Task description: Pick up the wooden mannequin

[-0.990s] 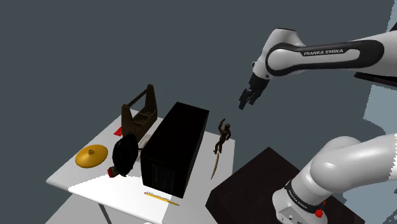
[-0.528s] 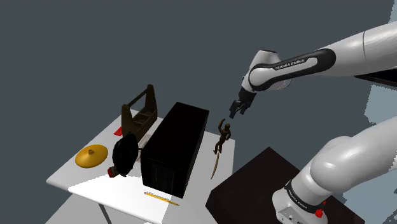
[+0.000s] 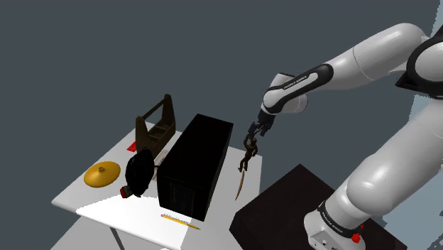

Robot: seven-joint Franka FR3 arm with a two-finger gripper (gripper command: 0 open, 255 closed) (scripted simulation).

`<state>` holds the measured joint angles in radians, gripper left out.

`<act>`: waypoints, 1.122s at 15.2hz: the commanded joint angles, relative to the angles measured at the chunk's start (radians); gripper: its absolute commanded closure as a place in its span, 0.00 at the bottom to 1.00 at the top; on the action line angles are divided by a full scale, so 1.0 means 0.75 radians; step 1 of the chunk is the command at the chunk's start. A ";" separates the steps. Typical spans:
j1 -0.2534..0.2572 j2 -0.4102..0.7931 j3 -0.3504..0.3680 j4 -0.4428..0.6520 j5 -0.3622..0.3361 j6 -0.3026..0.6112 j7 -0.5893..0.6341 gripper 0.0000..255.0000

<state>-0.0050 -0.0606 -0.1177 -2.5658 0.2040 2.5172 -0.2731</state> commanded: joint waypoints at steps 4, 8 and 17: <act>0.007 0.090 0.002 -0.011 0.053 0.098 -0.046 0.00; 0.008 0.122 0.004 -0.010 0.073 0.127 -0.063 1.00; 0.009 0.119 0.005 -0.013 0.073 0.128 -0.062 1.00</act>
<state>0.0010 0.0297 -0.1147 -2.5740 0.2587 2.6141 -0.3209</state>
